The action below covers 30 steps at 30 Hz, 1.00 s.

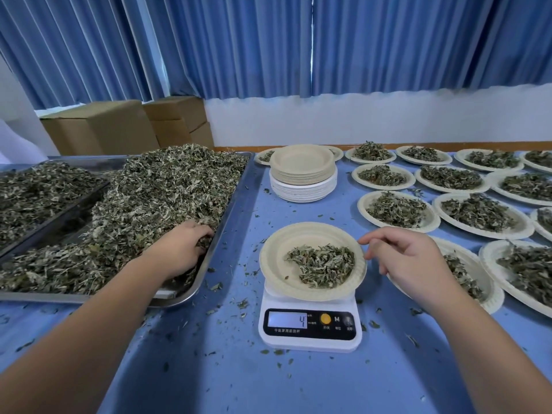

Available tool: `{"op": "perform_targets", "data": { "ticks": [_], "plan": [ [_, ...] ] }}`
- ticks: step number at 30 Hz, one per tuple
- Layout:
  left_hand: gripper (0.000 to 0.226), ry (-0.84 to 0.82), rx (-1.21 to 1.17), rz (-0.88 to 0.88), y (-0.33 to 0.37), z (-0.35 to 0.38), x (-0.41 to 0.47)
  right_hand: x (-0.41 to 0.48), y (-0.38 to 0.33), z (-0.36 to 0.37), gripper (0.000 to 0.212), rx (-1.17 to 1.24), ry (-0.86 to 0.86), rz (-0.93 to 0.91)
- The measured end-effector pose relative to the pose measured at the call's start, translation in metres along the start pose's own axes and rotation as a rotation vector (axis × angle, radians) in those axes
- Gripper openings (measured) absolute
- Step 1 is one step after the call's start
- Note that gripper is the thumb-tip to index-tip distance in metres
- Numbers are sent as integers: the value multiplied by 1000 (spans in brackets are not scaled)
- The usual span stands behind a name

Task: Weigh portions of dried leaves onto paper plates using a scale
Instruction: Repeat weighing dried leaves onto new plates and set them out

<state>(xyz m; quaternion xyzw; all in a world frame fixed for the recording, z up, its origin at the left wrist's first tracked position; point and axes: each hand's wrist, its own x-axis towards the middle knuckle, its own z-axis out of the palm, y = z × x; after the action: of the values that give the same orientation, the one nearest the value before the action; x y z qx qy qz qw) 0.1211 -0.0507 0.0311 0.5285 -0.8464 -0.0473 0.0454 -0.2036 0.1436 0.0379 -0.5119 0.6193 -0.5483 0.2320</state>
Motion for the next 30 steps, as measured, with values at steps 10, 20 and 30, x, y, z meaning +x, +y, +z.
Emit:
{"op": "perform_targets", "data": {
  "ticks": [10, 20, 30],
  "plan": [
    [25, 158, -61, -36, -7, -24, -20, -1, -3, -2, 37, -48, 4, 3],
    [18, 185, -293, -156, -5, -38, -32, -1, -2, -2, 36, -39, 17, 9],
    [8, 410, -506, -52, 44, -73, -33, -1, -2, -5, 30, -14, 29, 12]
  ]
}}
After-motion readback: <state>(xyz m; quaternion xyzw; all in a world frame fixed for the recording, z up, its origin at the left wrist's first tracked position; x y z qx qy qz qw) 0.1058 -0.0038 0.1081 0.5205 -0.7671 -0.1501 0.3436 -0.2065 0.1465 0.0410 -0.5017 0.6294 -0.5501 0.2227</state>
